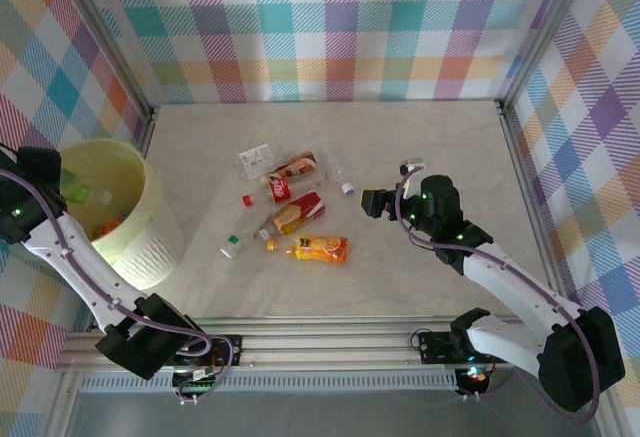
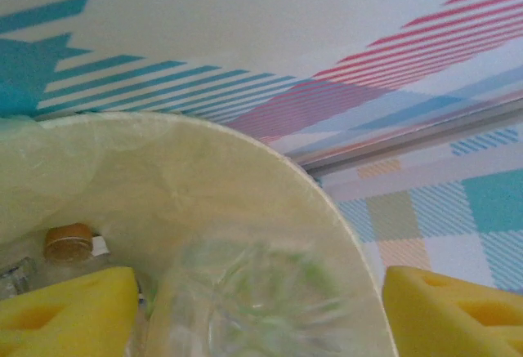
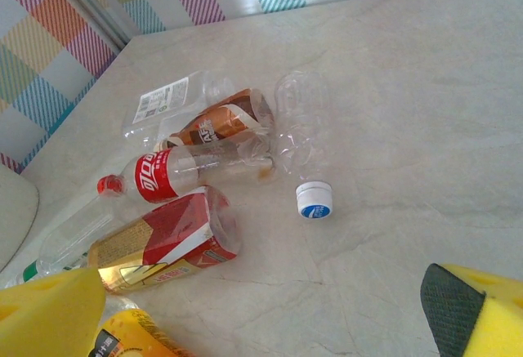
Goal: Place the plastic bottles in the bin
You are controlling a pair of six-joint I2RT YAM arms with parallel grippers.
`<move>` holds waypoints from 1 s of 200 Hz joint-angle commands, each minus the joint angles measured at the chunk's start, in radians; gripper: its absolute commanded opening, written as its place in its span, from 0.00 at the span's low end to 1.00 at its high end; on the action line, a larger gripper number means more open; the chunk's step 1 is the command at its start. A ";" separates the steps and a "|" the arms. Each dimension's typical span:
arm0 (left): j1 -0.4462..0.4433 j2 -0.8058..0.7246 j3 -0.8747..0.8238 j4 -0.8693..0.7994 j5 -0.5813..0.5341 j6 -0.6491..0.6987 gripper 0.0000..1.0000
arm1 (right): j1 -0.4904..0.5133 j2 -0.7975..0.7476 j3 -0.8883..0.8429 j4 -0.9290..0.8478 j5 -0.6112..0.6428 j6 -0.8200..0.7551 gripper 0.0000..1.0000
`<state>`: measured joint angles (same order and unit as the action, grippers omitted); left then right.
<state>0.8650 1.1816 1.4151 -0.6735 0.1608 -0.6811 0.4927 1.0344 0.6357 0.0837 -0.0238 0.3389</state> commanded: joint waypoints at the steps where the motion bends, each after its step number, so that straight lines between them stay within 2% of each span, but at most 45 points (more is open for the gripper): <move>1: -0.014 -0.048 -0.002 0.035 -0.031 -0.010 0.85 | 0.007 -0.027 0.013 -0.009 0.019 0.019 1.00; 43: -0.075 -0.073 0.028 0.008 -0.051 0.004 0.91 | 0.007 -0.034 0.005 -0.020 0.038 0.032 1.00; 110: -0.300 -0.130 0.074 -0.007 -0.119 0.015 1.00 | 0.006 -0.034 -0.004 -0.044 0.082 0.049 1.00; 134: -0.390 -0.168 0.055 0.014 -0.123 0.008 1.00 | 0.007 -0.043 -0.022 -0.044 0.054 0.019 1.00; 163: -0.495 -0.179 0.056 0.032 -0.059 0.018 1.00 | 0.007 -0.055 -0.043 -0.033 -0.016 -0.012 1.00; 200: -0.691 -0.183 0.029 0.071 -0.039 0.031 1.00 | 0.009 -0.067 -0.076 -0.006 -0.115 -0.030 1.00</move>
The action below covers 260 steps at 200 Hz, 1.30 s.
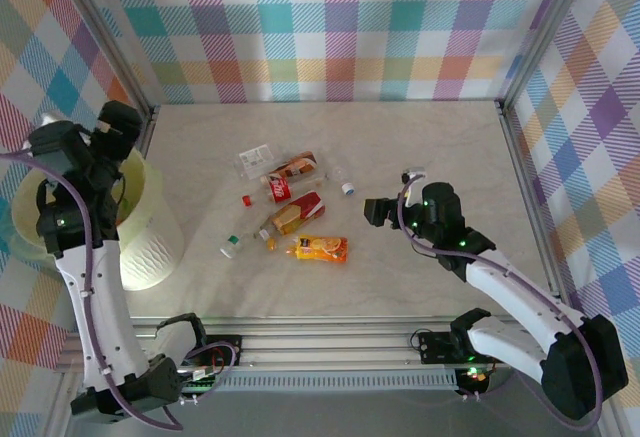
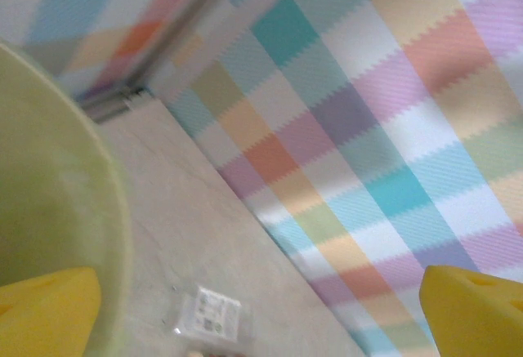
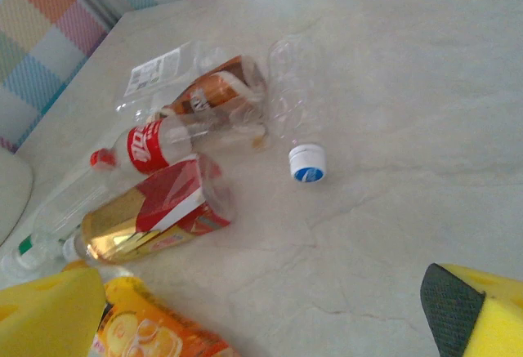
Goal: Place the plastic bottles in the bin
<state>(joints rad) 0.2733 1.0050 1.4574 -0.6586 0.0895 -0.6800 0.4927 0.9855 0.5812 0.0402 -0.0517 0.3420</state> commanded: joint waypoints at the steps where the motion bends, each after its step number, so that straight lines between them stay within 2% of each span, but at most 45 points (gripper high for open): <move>1: -0.104 -0.006 -0.015 0.057 0.034 0.031 1.00 | 0.009 -0.018 -0.021 0.038 -0.090 -0.033 1.00; 37: -0.284 0.014 -0.046 0.104 0.060 0.066 1.00 | 0.018 0.000 -0.016 0.020 -0.204 -0.100 1.00; 68: -0.396 0.053 -0.074 0.153 0.142 0.073 1.00 | 0.035 0.050 0.026 -0.035 -0.310 -0.184 0.99; 105: -0.438 0.075 -0.101 0.173 0.252 0.094 1.00 | 0.074 0.139 0.090 -0.120 -0.376 -0.284 0.98; 129: -0.438 0.066 -0.112 0.150 0.255 0.117 1.00 | 0.114 0.203 0.132 -0.171 -0.413 -0.346 0.98; 159: -0.437 0.043 -0.132 0.134 0.235 0.132 1.00 | 0.189 0.303 0.208 -0.244 -0.376 -0.449 0.98; 186: -0.439 0.029 -0.137 0.111 0.221 0.145 1.00 | 0.254 0.396 0.278 -0.299 -0.284 -0.545 0.98; 260: -0.438 0.012 -0.151 0.090 0.201 0.158 1.00 | 0.370 0.590 0.403 -0.402 -0.098 -0.739 0.97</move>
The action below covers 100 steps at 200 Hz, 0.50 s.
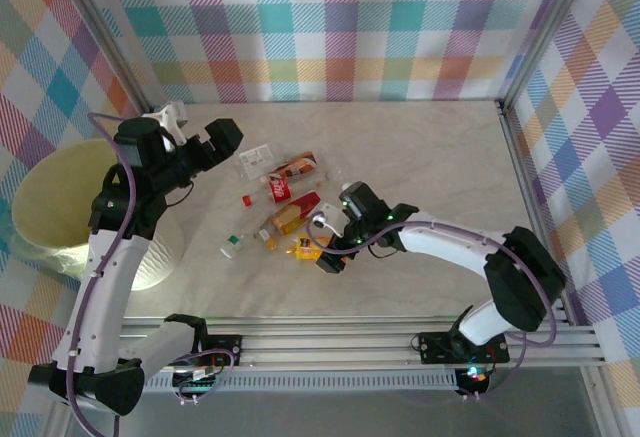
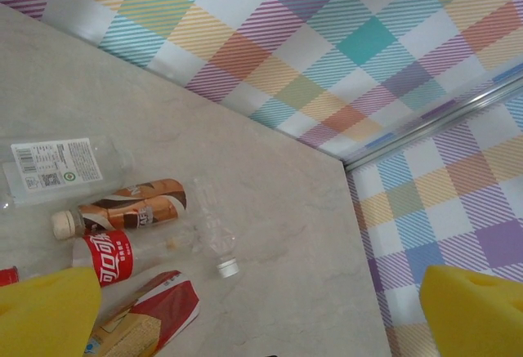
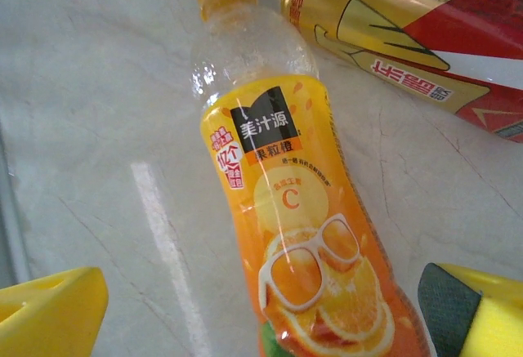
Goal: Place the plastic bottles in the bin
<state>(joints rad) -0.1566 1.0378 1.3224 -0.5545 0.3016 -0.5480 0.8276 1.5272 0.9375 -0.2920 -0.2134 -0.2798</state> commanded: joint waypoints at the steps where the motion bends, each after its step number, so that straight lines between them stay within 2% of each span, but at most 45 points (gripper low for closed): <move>1: -0.008 -0.022 -0.016 -0.013 -0.011 0.026 1.00 | 0.036 0.051 0.048 -0.071 0.065 -0.121 0.97; 100: -0.008 -0.021 -0.024 -0.039 -0.028 0.036 1.00 | 0.105 0.241 0.114 -0.104 0.186 -0.210 0.93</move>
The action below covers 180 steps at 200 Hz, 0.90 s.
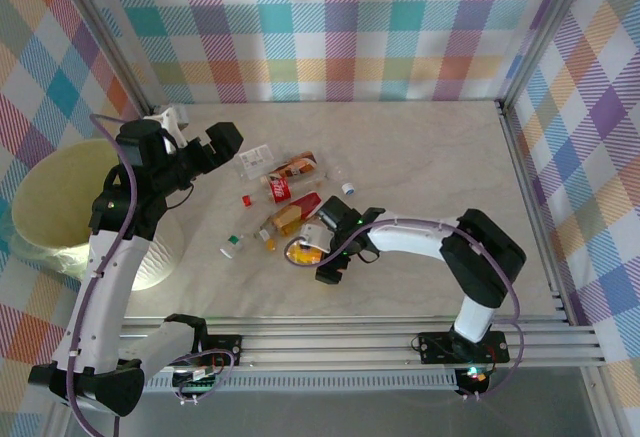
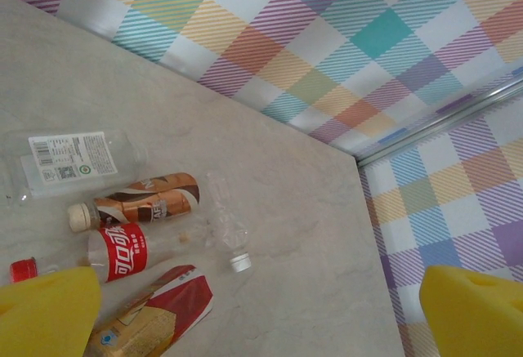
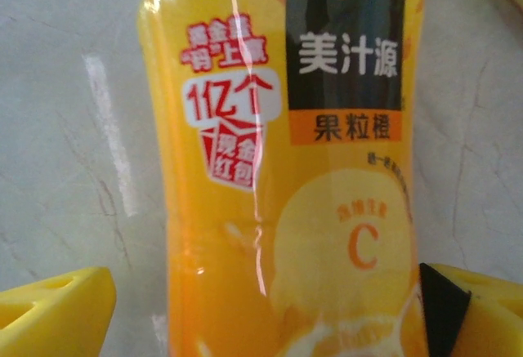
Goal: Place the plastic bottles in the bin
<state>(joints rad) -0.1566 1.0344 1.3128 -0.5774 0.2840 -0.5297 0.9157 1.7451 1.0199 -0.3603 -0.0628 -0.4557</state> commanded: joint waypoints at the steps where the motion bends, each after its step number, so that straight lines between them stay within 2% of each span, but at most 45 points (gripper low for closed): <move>1: -0.008 -0.018 -0.015 -0.016 -0.012 0.018 1.00 | 0.018 0.024 0.032 -0.035 0.037 -0.035 0.92; 33: -0.009 -0.019 -0.014 -0.018 -0.012 0.021 1.00 | 0.020 0.004 0.020 -0.016 0.030 -0.016 0.88; 51: -0.008 -0.018 -0.015 -0.018 -0.015 0.025 1.00 | 0.023 -0.018 0.003 0.012 0.014 -0.006 0.78; 127: -0.008 -0.011 -0.011 -0.018 -0.012 0.027 1.00 | 0.035 -0.189 -0.115 0.152 -0.013 -0.018 0.52; 180: -0.008 -0.008 -0.010 -0.025 -0.012 0.031 1.00 | 0.035 -0.351 -0.179 0.328 -0.017 0.110 0.46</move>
<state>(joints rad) -0.1566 1.0348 1.3113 -0.5850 0.2691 -0.5213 0.9440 1.4670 0.8772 -0.1810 -0.0544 -0.4202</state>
